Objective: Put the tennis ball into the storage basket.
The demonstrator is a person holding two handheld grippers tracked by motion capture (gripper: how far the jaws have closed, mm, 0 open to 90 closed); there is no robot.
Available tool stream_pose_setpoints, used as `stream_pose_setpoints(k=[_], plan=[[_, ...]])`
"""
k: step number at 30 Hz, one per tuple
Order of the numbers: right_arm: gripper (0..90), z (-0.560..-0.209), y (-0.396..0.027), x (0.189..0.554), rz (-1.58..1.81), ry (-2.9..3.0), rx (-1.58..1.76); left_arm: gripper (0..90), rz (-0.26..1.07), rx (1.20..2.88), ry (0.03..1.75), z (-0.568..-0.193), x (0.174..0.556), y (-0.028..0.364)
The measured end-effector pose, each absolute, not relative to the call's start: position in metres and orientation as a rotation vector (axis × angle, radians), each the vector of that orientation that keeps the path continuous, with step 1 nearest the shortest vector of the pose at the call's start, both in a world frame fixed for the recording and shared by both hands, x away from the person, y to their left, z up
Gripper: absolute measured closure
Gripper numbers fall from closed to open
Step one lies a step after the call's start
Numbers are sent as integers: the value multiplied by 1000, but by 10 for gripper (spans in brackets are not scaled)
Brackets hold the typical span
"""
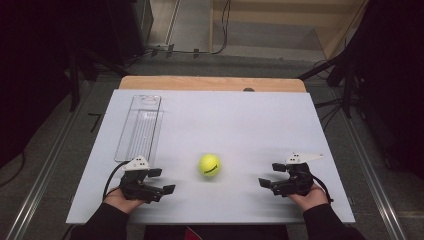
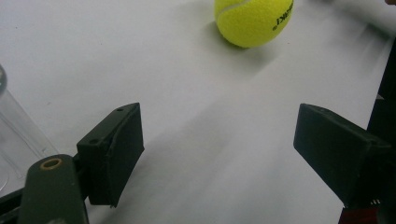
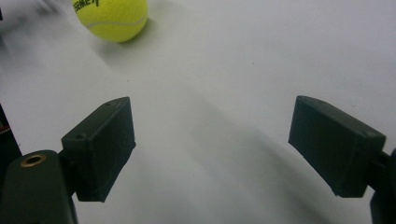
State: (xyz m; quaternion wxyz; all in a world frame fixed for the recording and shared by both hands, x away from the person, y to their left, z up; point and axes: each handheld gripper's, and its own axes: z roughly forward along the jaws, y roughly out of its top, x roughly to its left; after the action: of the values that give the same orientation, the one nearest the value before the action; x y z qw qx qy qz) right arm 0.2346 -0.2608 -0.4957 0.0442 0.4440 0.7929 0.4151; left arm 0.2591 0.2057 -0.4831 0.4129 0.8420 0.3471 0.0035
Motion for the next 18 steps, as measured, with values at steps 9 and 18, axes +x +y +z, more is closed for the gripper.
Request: stream_pose_setpoints(k=[9, 18], plan=[[126, -494, -262, 235, 1281, 2419, 1357, 168, 5, 2115, 878, -483, 260, 207], [126, -495, -262, 235, 1281, 2429, 1360, 168, 13, 2111, 884, -482, 260, 208]])
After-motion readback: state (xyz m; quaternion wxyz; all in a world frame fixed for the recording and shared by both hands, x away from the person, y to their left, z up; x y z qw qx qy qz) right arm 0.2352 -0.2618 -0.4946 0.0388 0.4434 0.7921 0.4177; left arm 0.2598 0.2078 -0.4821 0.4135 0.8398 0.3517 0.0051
